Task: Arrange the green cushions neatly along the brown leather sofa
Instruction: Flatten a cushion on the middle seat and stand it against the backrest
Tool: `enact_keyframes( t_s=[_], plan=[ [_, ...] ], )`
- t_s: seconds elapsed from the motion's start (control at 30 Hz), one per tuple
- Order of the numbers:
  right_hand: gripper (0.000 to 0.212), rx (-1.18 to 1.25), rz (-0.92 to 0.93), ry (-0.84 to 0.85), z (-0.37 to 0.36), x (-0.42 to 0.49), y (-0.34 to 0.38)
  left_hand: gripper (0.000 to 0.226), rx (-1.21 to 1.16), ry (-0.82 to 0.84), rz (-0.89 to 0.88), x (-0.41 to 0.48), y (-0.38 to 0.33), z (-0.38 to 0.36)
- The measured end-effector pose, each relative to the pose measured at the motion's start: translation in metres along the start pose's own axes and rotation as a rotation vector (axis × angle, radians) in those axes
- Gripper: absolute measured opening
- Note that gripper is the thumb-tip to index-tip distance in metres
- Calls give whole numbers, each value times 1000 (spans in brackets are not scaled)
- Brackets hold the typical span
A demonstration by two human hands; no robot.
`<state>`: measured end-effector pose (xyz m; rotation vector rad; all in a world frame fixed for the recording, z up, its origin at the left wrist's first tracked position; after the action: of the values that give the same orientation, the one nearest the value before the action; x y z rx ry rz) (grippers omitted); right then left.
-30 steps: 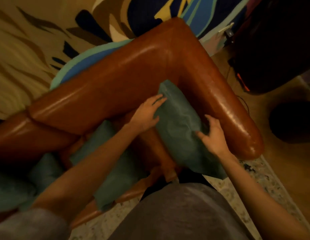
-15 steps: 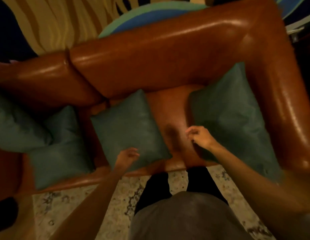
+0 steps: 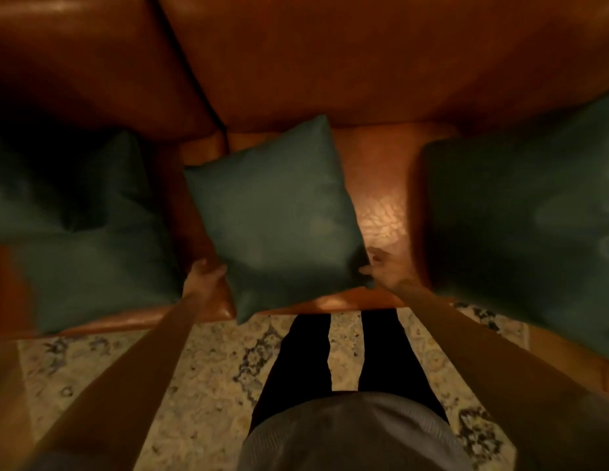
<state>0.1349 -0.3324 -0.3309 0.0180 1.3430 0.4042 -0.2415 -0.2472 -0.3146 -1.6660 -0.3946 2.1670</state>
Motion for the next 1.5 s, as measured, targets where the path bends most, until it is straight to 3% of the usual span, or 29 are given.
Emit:
enact_keyframes(
  t_s=[0.13, 0.2, 0.3, 0.43, 0.57, 0.67, 0.77, 0.9, 1.03, 1.1, 1.17, 1.23, 1.3, 1.37, 1.43, 1.5],
  plan=[
    [85, -65, -27, 74, -31, 12, 16, 48, -245, 22, 332, 27, 13, -12],
    [84, -152, -37, 38, -31, 13, 23, 45, -204, 64, 355, 24, 6, -22],
    [73, -163, -108, 8, -26, 13, 23, 45, -46, 4, 148, 22, -15, -20],
    [54, 97, -162, 14, -11, 7, 11, 32, 71, 133, -15, -3, -34, -28],
    [49, 41, -200, 90, 7, -9, 3, 21, 293, 149, -294, -9, -67, -37],
    [42, -16, -202, 127, 16, -26, 19, 37, 451, 190, -467, -26, -102, -60],
    [40, -105, 6, 24, 32, -47, 62, 42, 620, 288, -667, -69, -140, -93],
    [18, -91, 411, -170, 67, -92, 137, 25, 837, 440, -882, -120, -165, -120],
    [9, -178, 544, 94, 66, -147, 187, 15, 1075, 534, -1026, -148, -167, -120],
    [21, -369, 648, 57, 60, -164, 199, 13, 1175, 553, -1089, -155, -164, -116],
    [54, -577, 779, -114, 48, -168, 200, 12, 1254, 584, -1119, -158, -157, -110],
    [101, -889, 749, -167, 26, -156, 183, 11, 1293, 588, -1109, -152, -149, -101],
    [125, -1140, 662, -151, 2, -139, 158, 8, 1304, 544, -1066, -141, -143, -87],
    [127, -1186, 674, -196, -14, -131, 149, 28, 1321, 474, -1049, -132, -138, -70],
    [121, -1136, 708, -280, -20, -133, 157, 75, 1429, 310, -1162, -125, -138, -53],
    [107, -1107, 732, -318, -21, -138, 166, 120, 1592, 182, -1102, -115, -139, -33]
  ],
)
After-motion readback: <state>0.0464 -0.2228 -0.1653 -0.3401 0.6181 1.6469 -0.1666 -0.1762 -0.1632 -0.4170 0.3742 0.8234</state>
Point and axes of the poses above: each hand's wrist, its own x-axis towards the middle knuckle, its own z-axis out of the back of the hand, y = z × x, the point moved 5 cm from there along x, towards the middle knuckle, and after that the axes turned 5 degrees about -z, right-handed, at the moved point
